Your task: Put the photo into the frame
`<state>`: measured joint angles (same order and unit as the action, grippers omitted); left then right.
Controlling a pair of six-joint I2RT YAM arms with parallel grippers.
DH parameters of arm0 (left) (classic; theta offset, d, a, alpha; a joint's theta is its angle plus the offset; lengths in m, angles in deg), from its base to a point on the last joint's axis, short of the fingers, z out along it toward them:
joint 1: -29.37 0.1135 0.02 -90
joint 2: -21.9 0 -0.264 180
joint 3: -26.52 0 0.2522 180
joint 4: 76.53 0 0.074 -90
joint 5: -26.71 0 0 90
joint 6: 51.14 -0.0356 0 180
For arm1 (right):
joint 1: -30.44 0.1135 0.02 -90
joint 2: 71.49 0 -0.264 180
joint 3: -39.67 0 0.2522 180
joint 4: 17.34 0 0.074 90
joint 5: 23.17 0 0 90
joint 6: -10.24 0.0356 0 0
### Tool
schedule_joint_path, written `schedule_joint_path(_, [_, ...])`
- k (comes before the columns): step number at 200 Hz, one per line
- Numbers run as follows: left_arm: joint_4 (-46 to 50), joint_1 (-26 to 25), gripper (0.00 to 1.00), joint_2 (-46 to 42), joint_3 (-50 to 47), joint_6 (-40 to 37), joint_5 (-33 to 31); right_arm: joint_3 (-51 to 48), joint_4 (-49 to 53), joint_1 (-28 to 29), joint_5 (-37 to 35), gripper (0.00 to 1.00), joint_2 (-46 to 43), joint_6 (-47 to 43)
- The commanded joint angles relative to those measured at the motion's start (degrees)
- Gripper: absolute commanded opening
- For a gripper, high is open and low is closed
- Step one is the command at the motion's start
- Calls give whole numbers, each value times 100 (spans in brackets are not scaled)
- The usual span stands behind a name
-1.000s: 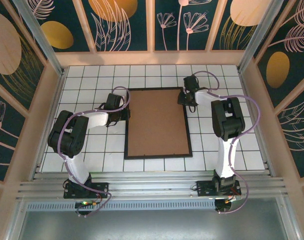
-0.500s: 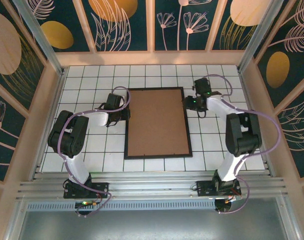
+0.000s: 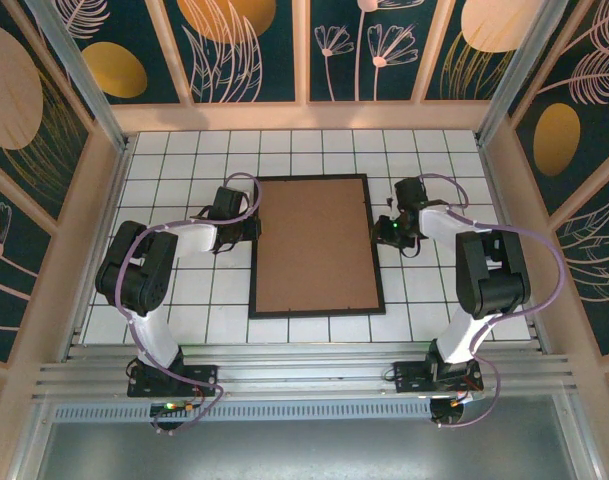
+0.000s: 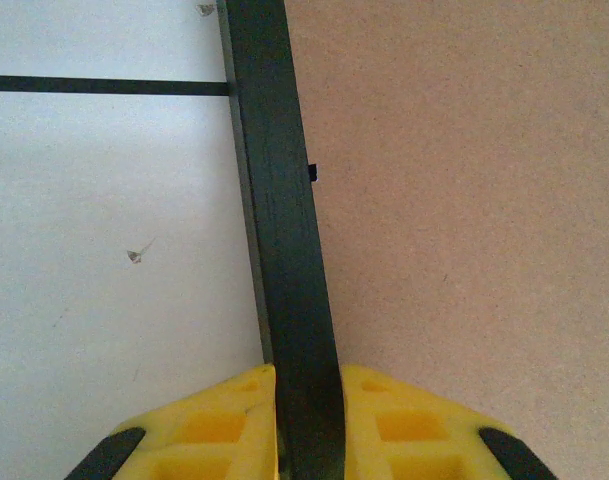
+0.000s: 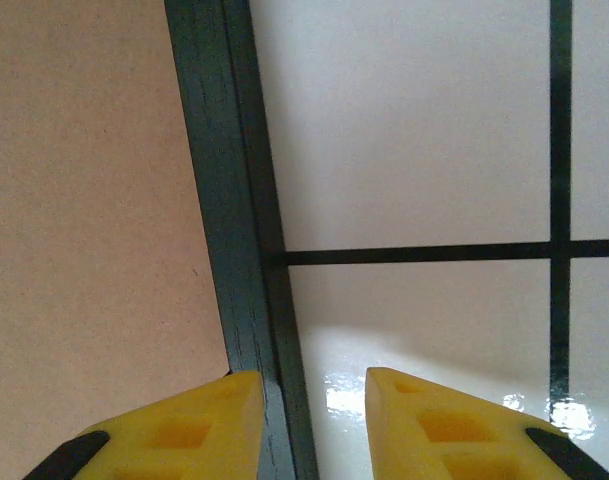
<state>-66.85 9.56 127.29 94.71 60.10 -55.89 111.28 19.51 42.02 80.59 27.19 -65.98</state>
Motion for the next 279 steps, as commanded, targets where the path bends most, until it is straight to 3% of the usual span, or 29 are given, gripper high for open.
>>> schedule_joint_path(1, [399,-8,20,103,-98,-137,-77,0,40,57,151,33,122,-78])
schedule_joint_path(119, [339,-5,20,106,-149,-113,7,145,-94,372,238,32,532,-17])
schedule_joint_path(251, [258,-14,20,174,-169,-26,192,194,170,1439,-1174,44,1044,267])
schedule_joint_path(279, [301,-10,20,170,-160,-34,81,302,365,1441,-1436,47,733,226])
